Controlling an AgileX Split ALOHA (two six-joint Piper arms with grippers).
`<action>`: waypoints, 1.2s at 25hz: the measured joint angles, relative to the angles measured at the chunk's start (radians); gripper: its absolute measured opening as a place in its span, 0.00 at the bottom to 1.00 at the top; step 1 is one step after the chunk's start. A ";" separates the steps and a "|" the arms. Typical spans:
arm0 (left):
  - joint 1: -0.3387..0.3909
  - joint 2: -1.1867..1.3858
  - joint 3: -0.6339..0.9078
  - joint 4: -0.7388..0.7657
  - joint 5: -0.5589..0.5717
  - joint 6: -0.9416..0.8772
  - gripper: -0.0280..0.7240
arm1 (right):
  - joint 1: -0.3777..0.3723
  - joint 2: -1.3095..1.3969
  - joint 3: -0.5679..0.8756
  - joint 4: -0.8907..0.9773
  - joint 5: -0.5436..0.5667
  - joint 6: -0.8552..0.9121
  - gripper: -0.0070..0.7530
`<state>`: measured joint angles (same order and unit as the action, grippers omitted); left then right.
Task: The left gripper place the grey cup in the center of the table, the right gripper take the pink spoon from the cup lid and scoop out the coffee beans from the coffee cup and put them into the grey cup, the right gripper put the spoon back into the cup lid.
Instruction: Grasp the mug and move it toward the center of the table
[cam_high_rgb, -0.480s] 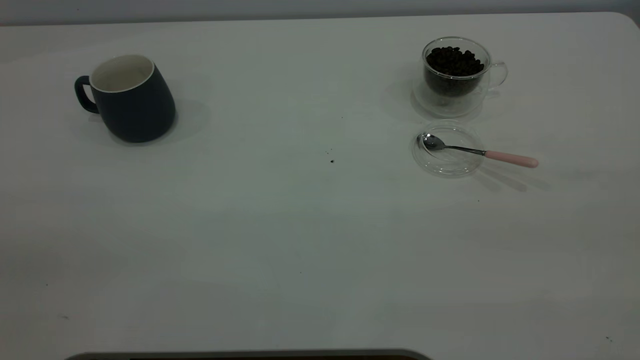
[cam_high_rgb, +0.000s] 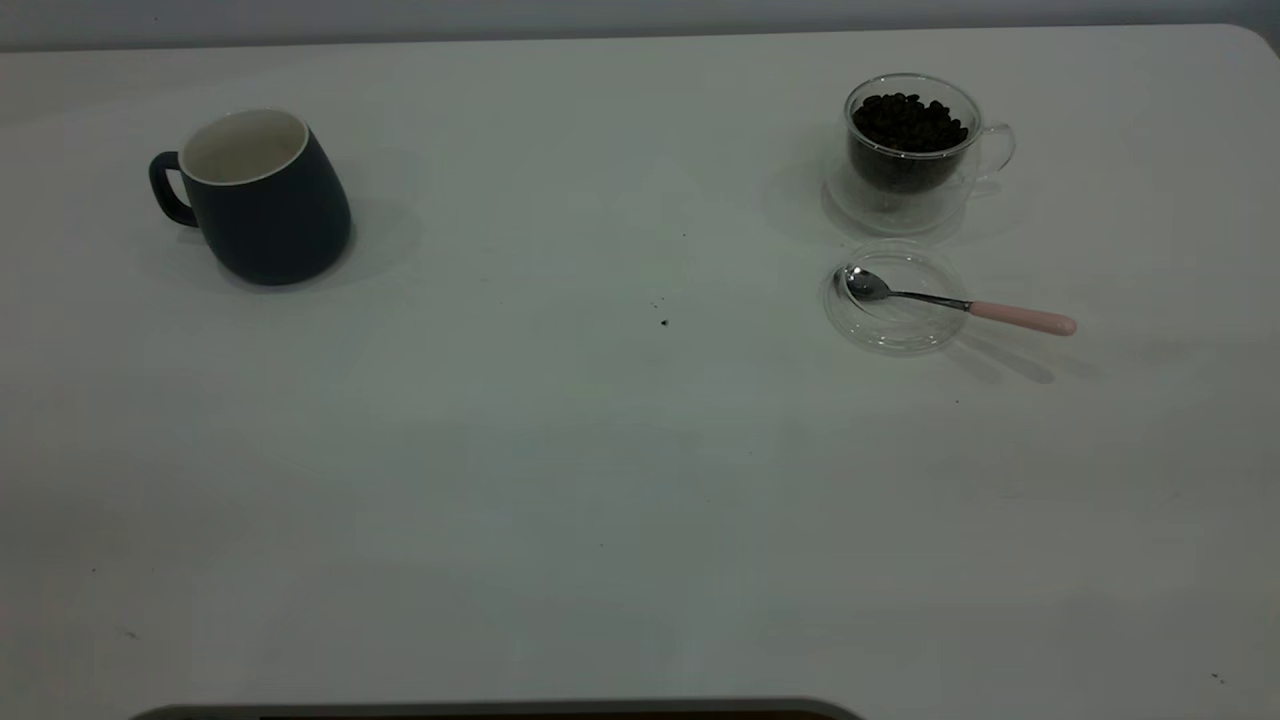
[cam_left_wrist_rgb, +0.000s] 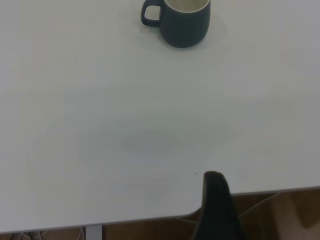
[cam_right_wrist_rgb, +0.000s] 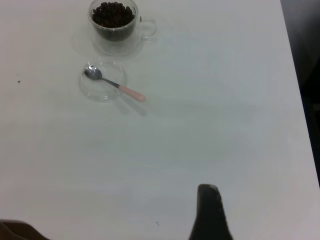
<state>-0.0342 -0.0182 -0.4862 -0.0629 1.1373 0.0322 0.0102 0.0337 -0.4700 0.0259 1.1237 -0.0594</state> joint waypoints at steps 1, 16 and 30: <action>0.000 0.000 0.000 0.000 0.000 0.000 0.79 | 0.000 0.000 0.000 0.000 0.000 0.000 0.77; 0.000 0.000 0.000 0.000 0.000 0.000 0.79 | 0.000 0.000 0.000 0.000 0.001 0.001 0.77; 0.000 0.083 -0.005 0.138 -0.027 0.005 0.79 | 0.000 0.000 0.000 0.000 0.001 0.000 0.77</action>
<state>-0.0342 0.0648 -0.4915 0.0748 1.1105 0.0369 0.0102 0.0337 -0.4700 0.0259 1.1246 -0.0594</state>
